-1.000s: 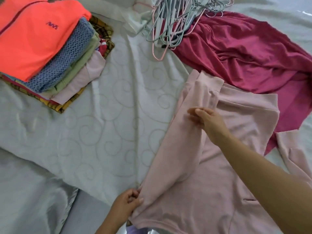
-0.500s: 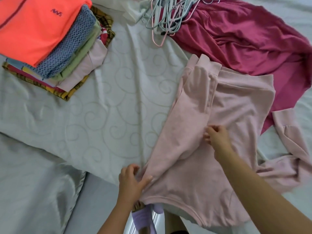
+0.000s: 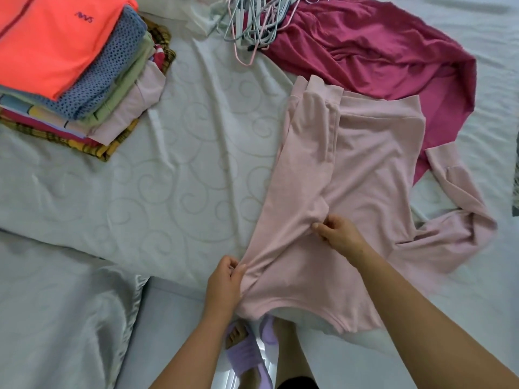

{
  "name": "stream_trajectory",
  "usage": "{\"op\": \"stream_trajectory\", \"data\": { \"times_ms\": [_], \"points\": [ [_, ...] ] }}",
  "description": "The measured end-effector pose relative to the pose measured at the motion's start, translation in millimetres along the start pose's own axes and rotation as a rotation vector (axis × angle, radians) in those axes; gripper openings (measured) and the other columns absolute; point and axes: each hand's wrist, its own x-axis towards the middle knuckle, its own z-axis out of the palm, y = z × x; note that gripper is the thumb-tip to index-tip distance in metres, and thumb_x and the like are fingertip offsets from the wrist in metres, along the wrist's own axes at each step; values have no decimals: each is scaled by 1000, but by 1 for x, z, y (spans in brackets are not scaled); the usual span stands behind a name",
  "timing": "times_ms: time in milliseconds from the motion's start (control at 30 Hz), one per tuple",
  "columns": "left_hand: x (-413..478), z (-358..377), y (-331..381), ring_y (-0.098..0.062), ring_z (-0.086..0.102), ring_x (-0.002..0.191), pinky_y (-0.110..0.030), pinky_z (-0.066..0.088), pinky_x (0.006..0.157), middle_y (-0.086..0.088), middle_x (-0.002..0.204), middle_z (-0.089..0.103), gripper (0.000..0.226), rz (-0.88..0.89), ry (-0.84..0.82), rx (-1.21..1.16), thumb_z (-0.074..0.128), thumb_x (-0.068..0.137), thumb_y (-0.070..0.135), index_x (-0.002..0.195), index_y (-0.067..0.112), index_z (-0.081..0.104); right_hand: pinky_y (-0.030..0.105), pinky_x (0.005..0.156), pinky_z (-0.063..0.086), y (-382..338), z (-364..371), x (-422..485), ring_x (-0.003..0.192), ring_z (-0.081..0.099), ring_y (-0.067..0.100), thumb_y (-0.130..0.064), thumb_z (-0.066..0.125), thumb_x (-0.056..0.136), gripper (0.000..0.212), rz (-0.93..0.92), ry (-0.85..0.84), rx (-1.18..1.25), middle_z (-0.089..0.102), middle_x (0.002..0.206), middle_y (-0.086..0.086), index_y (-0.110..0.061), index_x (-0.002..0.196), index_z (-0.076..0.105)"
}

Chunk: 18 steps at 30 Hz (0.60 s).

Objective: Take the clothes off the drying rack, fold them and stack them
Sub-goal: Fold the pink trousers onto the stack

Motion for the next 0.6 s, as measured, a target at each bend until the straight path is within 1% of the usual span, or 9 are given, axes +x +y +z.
{"op": "stream_trajectory", "data": {
  "times_ms": [67, 133, 167, 233, 267, 367, 433, 500, 600],
  "points": [
    [1, 3, 1, -27, 54, 78, -26, 26, 60, 0, 68, 51, 24, -22, -53, 79, 56, 91, 16, 73, 20, 41, 31, 61, 40, 0, 9, -4, 64, 48, 20, -16, 60, 89, 25, -33, 155, -73, 50, 64, 0, -15, 68, 47],
    [1, 5, 3, -32, 57, 91, -27, 28, 63, -10, 86, 56, 10, -49, -96, 132, 52, 92, 15, 91, 12, 43, 29, 61, 37, 2, 25, -13, 70, 49, 20, -15, 60, 89, 13, -127, 286, -17, 51, 71, -1, -13, 84, 48],
    [-1, 4, 4, -33, 57, 96, -27, 30, 66, -14, 97, 57, 16, -42, -100, 177, 51, 92, 16, 105, 11, 43, 28, 63, 38, 4, 34, -18, 69, 50, 19, -14, 56, 90, 7, -189, 276, -17, 52, 74, 0, -13, 95, 52],
    [-3, 2, -1, -33, 55, 102, -30, 37, 73, -14, 113, 54, 42, 35, -116, 278, 50, 92, 17, 131, 14, 35, 22, 60, 42, 10, 48, -24, 61, 49, 15, -10, 45, 95, 27, -209, 100, -54, 54, 74, -2, -18, 118, 55],
    [-3, 1, -5, -33, 55, 104, -32, 41, 76, -13, 117, 54, 48, 66, -143, 321, 50, 92, 17, 136, 17, 33, 19, 55, 41, 13, 52, -27, 56, 47, 13, -6, 40, 95, 37, -151, -19, -46, 50, 71, -6, -22, 126, 53],
    [-2, -2, -13, -31, 58, 103, -33, 43, 75, -12, 117, 60, 47, 50, -239, 378, 52, 89, 14, 132, 20, 36, 17, 47, 39, 25, 55, -29, 47, 44, 8, 1, 35, 94, 53, -55, -165, 4, 43, 68, -12, -32, 133, 45],
    [-2, -4, -13, -31, 57, 105, -35, 43, 79, -13, 119, 57, 47, 36, -243, 378, 54, 89, 16, 132, 17, 36, 16, 47, 41, 24, 53, -31, 43, 46, 1, -1, 37, 94, 49, -59, -197, 47, 45, 68, -9, -35, 129, 45],
    [-8, -6, -8, -34, 53, 108, -37, 42, 85, -17, 123, 50, 51, 69, -161, 407, 55, 88, 19, 135, 10, 36, 12, 49, 41, 24, 46, -34, 47, 48, 0, -2, 40, 95, 41, -43, -212, 138, 52, 68, -1, -30, 124, 49],
    [-19, -2, 1, -38, 55, 93, -43, 47, 79, -20, 106, 54, 46, 267, 25, 435, 56, 78, 19, 120, 2, 52, 9, 56, 40, 36, 14, -27, 62, 50, 6, -2, 45, 94, 24, -59, 6, 233, 60, 79, 6, -12, 108, 61]
  ]
}}
